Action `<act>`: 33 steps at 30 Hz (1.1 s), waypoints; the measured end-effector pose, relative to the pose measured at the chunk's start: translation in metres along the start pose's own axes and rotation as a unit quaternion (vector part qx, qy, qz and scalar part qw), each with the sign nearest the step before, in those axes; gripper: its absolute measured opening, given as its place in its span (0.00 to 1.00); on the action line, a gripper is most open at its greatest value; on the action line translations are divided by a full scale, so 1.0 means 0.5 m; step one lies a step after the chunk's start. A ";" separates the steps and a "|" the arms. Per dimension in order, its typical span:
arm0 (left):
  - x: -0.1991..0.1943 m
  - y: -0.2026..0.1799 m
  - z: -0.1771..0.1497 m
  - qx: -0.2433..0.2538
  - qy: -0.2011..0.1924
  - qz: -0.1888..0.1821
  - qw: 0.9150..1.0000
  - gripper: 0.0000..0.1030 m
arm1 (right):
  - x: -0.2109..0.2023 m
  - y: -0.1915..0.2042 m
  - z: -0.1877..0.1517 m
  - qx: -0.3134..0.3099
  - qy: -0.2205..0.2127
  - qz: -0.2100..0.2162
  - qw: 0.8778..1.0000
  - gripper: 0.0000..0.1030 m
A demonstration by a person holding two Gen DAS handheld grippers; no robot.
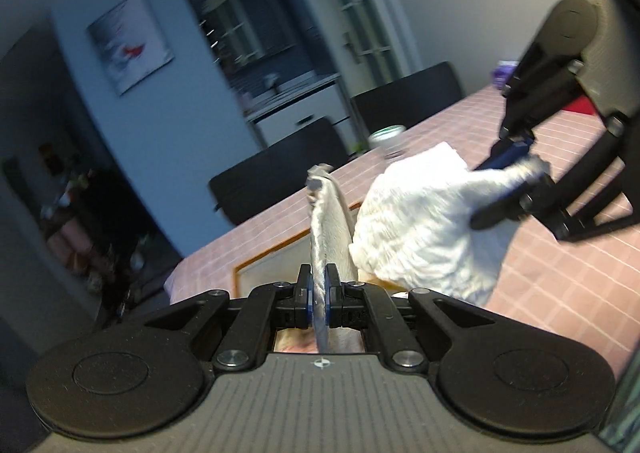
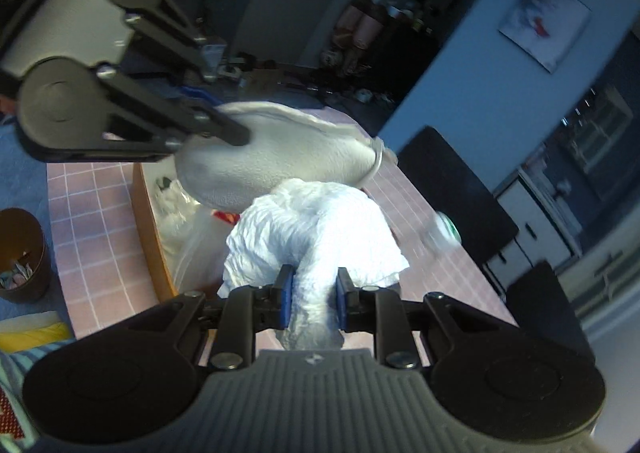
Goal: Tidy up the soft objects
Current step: 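Carry the cloth bag and white tissue into the white box and release both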
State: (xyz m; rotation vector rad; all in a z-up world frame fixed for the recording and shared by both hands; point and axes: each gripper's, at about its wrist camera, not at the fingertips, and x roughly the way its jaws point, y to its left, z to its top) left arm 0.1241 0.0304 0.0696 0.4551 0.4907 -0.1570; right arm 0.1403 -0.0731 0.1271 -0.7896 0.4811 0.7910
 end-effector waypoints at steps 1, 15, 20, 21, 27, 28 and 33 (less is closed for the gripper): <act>0.008 0.017 -0.003 -0.010 0.004 0.002 1.000 0.05 | 0.017 0.003 0.016 -0.004 0.002 -0.003 1.000 0.19; 0.156 0.156 -0.057 -0.095 0.068 -0.027 0.993 0.05 | 0.285 -0.005 0.102 -0.024 0.074 -0.029 0.997 0.19; 0.192 0.165 -0.093 -0.112 0.095 -0.039 0.988 0.05 | 0.362 0.015 0.113 -0.052 0.094 -0.030 0.994 0.20; 0.198 0.169 -0.099 -0.118 0.100 -0.043 0.987 0.05 | 0.373 0.016 0.112 -0.054 0.098 -0.031 0.993 0.20; 0.225 0.173 -0.119 -0.126 0.123 -0.050 0.983 0.05 | 0.422 0.013 0.104 -0.058 0.125 -0.022 0.990 0.20; 0.226 0.174 -0.120 -0.129 0.125 -0.051 0.982 0.05 | 0.430 0.013 0.103 -0.061 0.130 -0.022 0.989 0.21; 0.248 0.175 -0.112 -0.128 0.131 -0.057 0.981 0.05 | 0.462 0.009 0.095 -0.062 0.158 -0.022 0.985 0.25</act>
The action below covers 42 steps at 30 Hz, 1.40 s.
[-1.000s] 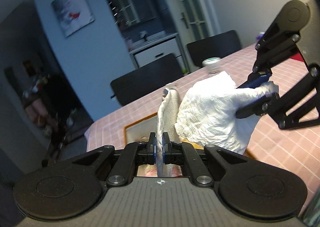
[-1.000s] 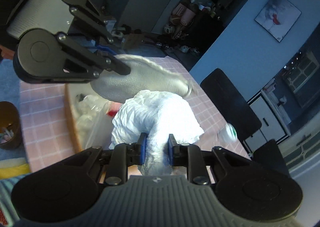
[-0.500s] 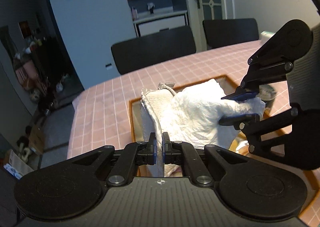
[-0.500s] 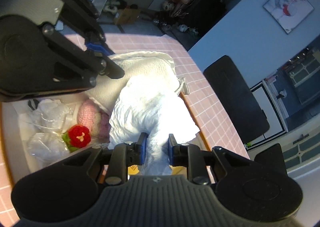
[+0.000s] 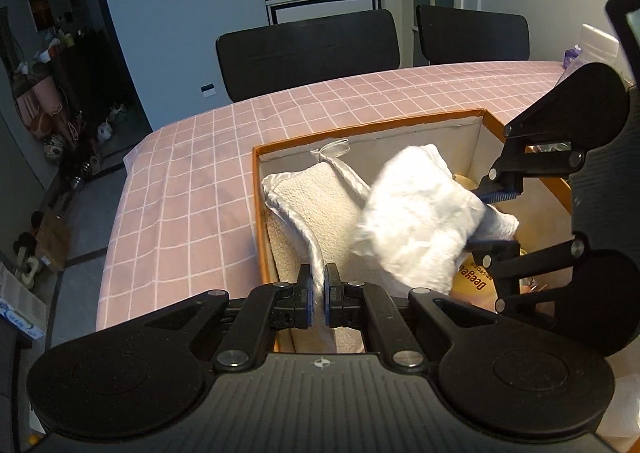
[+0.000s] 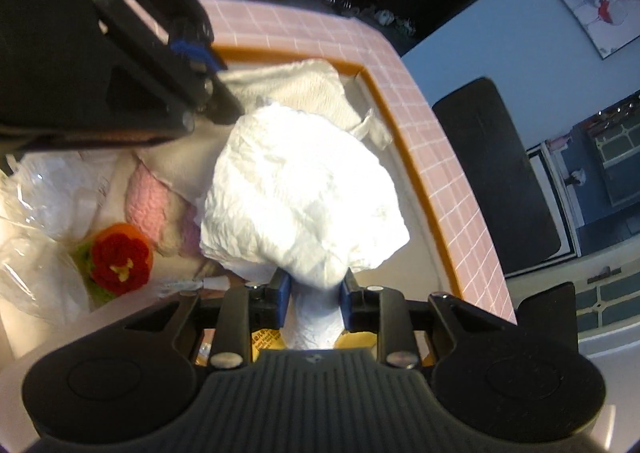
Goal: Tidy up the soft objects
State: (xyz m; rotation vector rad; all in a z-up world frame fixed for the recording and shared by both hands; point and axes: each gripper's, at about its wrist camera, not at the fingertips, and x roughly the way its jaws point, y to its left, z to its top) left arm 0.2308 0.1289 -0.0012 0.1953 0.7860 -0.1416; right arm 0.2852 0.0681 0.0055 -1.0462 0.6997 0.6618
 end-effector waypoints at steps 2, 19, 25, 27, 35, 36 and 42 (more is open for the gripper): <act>0.003 -0.006 0.001 0.001 0.000 0.001 1.000 0.07 | 0.000 0.002 -0.001 -0.002 0.003 -0.003 1.000 0.29; -0.119 -0.049 0.022 0.029 -0.054 0.035 0.997 0.51 | -0.152 -0.014 -0.023 -0.011 -0.070 -0.028 0.997 0.50; -0.216 -0.098 0.026 0.058 -0.118 0.047 0.990 0.54 | -0.270 -0.015 -0.064 0.004 -0.120 -0.045 0.992 0.58; -0.248 -0.118 0.023 0.064 -0.142 0.048 0.987 0.57 | -0.311 -0.020 -0.089 0.029 -0.136 -0.056 0.989 0.60; -0.338 -0.207 -0.020 0.064 -0.256 0.042 0.963 0.57 | -0.447 -0.023 -0.256 0.181 -0.196 -0.053 0.962 0.70; -0.342 -0.218 -0.027 0.062 -0.269 0.039 0.960 0.57 | -0.457 -0.018 -0.280 0.199 -0.201 -0.052 0.958 0.70; -0.360 -0.276 -0.068 0.043 -0.327 0.037 0.944 0.57 | -0.482 0.025 -0.400 0.283 -0.215 -0.055 0.933 0.75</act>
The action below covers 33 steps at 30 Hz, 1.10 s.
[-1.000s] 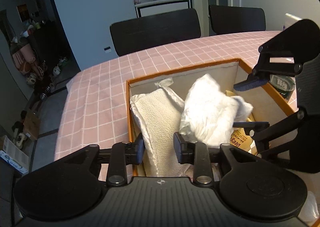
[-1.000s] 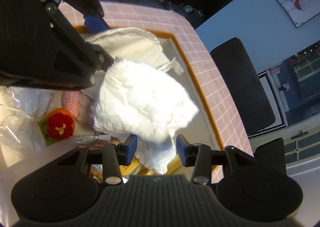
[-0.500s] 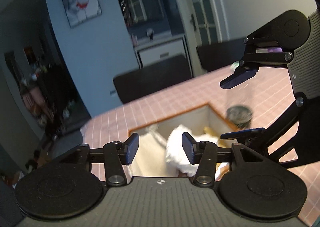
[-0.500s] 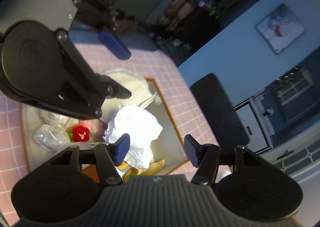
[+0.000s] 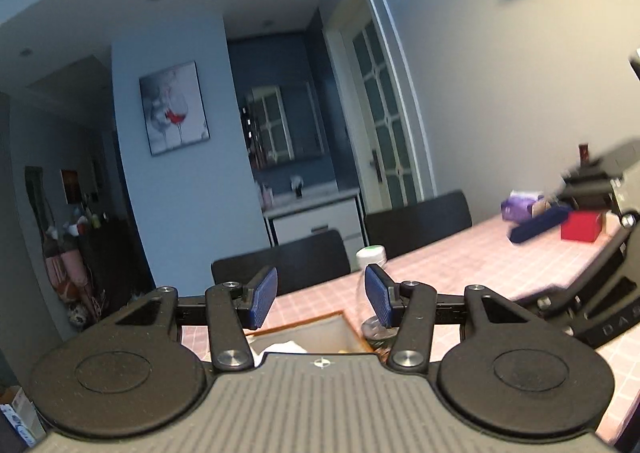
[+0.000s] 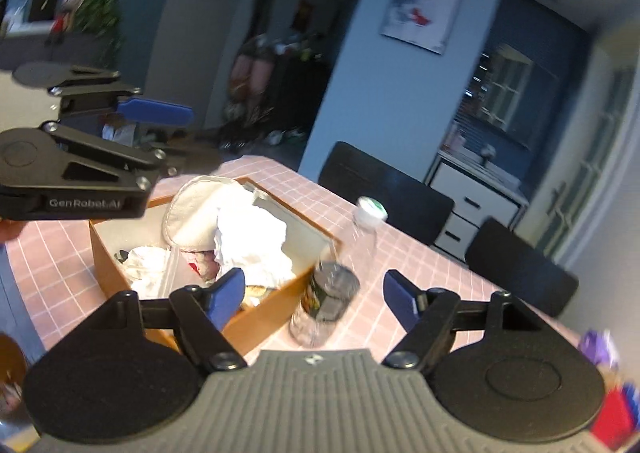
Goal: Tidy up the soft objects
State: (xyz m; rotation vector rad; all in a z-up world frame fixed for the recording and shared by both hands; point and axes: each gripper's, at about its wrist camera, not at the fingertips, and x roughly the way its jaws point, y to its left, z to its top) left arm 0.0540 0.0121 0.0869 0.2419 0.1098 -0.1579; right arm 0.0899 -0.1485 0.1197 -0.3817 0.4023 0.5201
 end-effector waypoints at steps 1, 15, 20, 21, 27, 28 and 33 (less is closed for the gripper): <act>-0.004 -0.009 -0.005 -0.001 -0.008 0.006 1.000 0.57 | -0.007 -0.002 -0.019 0.012 0.002 -0.002 1.000 0.75; -0.042 -0.105 -0.120 -0.060 -0.027 0.050 0.997 0.65 | -0.019 -0.031 -0.225 0.176 -0.066 -0.047 0.981 0.85; -0.049 -0.127 -0.166 -0.074 -0.012 0.085 0.994 0.73 | 0.006 -0.039 -0.296 0.233 -0.089 -0.086 0.965 0.87; -0.051 -0.134 -0.173 -0.075 -0.013 0.096 0.993 0.76 | 0.016 -0.035 -0.310 0.242 -0.086 -0.098 0.961 0.87; -0.057 -0.162 -0.218 -0.058 0.012 0.123 0.991 0.86 | 0.072 -0.016 -0.361 0.264 -0.048 -0.118 0.956 0.88; -0.056 -0.163 -0.223 -0.059 0.023 0.124 0.990 0.87 | 0.077 -0.016 -0.367 0.264 -0.044 -0.120 0.956 0.88; -0.054 -0.151 -0.246 -0.108 0.085 0.116 0.984 0.90 | 0.110 -0.004 -0.389 0.260 -0.013 -0.116 0.958 0.89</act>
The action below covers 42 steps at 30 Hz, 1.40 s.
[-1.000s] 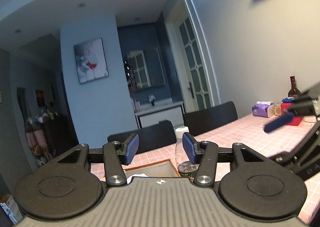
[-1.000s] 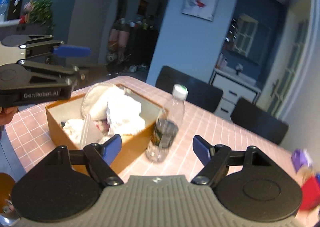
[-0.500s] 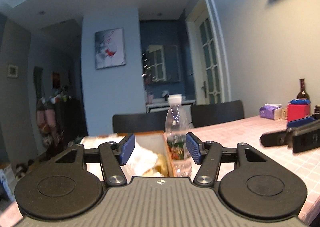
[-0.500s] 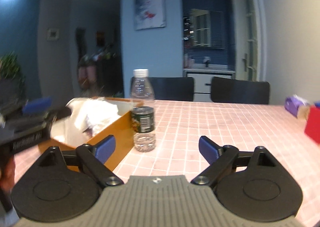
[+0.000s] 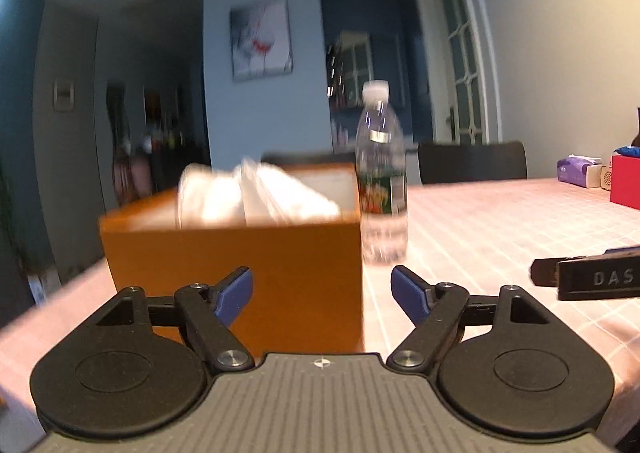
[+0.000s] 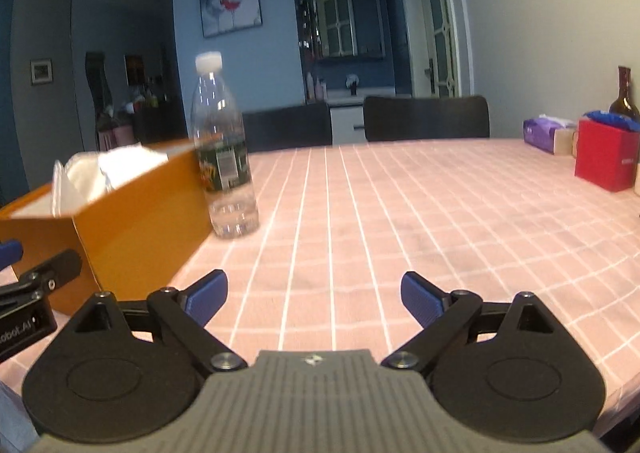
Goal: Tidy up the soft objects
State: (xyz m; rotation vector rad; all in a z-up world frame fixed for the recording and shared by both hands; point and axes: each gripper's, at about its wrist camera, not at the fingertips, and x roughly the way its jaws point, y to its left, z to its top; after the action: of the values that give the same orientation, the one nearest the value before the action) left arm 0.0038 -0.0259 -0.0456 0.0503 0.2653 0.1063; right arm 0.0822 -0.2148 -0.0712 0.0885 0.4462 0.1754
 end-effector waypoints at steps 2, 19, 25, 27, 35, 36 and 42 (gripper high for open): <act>0.006 0.005 -0.003 -0.008 0.025 -0.007 1.000 0.90 | 0.002 -0.001 -0.014 0.001 0.007 -0.004 1.000 0.89; 0.005 0.022 -0.030 -0.016 0.042 -0.007 0.999 0.90 | -0.020 0.010 -0.022 -0.004 0.000 -0.001 1.000 0.90; 0.002 0.018 -0.027 -0.015 0.036 -0.009 0.999 0.90 | -0.023 0.019 -0.023 -0.015 0.002 0.002 1.000 0.90; 0.008 0.012 -0.024 -0.014 0.035 -0.007 0.999 0.90 | -0.024 0.020 -0.023 -0.015 0.003 0.003 1.000 0.90; 0.005 0.013 -0.026 -0.015 0.033 -0.005 0.999 0.90 | -0.022 0.024 -0.023 -0.022 0.009 0.000 1.000 0.91; 0.005 0.012 -0.026 -0.015 0.033 -0.005 0.999 0.90 | -0.022 0.024 -0.023 -0.022 0.010 -0.001 1.000 0.91; 0.006 0.011 -0.027 -0.016 0.036 -0.004 0.999 0.90 | -0.019 0.022 -0.023 -0.020 0.012 -0.003 1.000 0.91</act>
State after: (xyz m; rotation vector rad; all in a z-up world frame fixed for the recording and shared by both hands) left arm 0.0028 -0.0195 -0.0590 0.0129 0.3356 0.1052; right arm 0.0670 -0.2051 -0.0763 0.0453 0.4670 0.1793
